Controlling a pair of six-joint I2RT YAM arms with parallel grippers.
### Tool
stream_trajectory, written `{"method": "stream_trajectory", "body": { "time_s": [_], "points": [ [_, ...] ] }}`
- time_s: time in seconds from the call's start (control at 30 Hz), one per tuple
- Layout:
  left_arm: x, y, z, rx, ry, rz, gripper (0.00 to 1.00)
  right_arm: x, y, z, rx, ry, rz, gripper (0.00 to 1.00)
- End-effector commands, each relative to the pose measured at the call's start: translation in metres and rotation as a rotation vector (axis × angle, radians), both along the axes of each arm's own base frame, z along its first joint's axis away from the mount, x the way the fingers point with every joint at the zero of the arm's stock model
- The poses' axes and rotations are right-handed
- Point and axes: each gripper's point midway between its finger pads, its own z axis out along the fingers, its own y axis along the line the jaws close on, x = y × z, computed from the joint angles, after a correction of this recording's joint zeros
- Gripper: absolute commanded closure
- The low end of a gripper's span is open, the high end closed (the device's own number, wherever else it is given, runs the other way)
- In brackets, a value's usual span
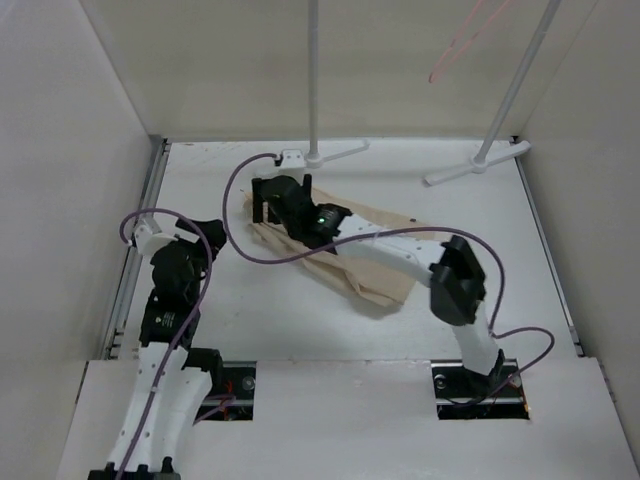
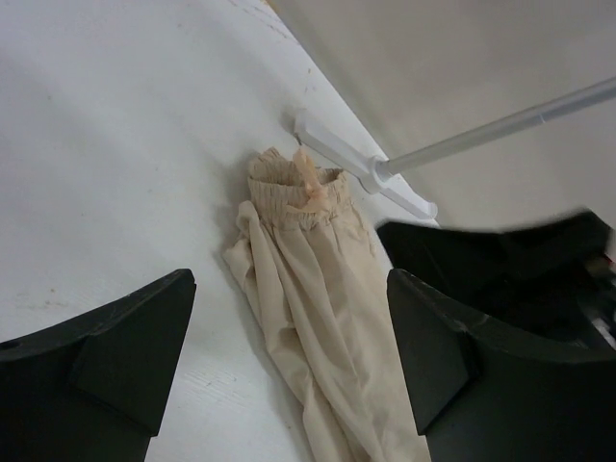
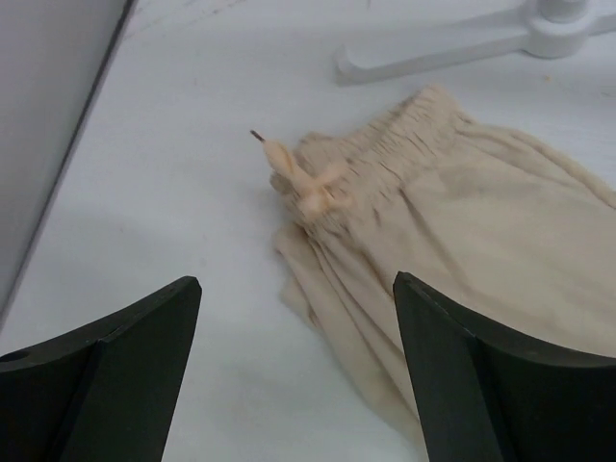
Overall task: Place the trousers on the hanger
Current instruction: Fold the trousers
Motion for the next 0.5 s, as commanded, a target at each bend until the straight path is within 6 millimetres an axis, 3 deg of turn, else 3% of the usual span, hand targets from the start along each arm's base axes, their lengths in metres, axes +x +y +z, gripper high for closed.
{"method": "stream_trajectory", "body": {
  "time_s": [0.0,0.07,0.1,0.2,0.23,0.33,0.47],
  "points": [
    [0.021,-0.013,-0.012,-0.015,0.021,-0.031,0.2,-0.014,-0.054,0.122,0.246,-0.138,-0.03,0.12],
    [0.037,-0.032,-0.019,0.0,0.048,-0.084,0.2,-0.023,-0.095,0.133,0.292,-0.172,-0.06,0.19],
    [0.046,-0.042,-0.024,0.014,0.06,-0.106,0.2,-0.028,-0.115,0.13,0.292,-0.178,-0.076,0.28],
    [0.07,-0.075,-0.032,0.075,0.093,-0.197,0.36,-0.04,-0.167,0.096,0.234,-0.146,-0.126,0.76],
    [0.077,-0.087,-0.033,0.086,0.099,-0.231,0.42,-0.044,-0.184,0.078,0.208,-0.12,-0.145,0.84],
    [0.093,-0.123,-0.038,0.151,0.125,-0.315,0.46,-0.058,-0.233,0.028,0.189,-0.049,-0.217,0.83],
    [0.12,-0.132,-0.063,0.221,0.205,-0.296,0.41,-0.076,-0.269,-0.015,0.177,0.015,-0.24,0.7]
  ]
}}
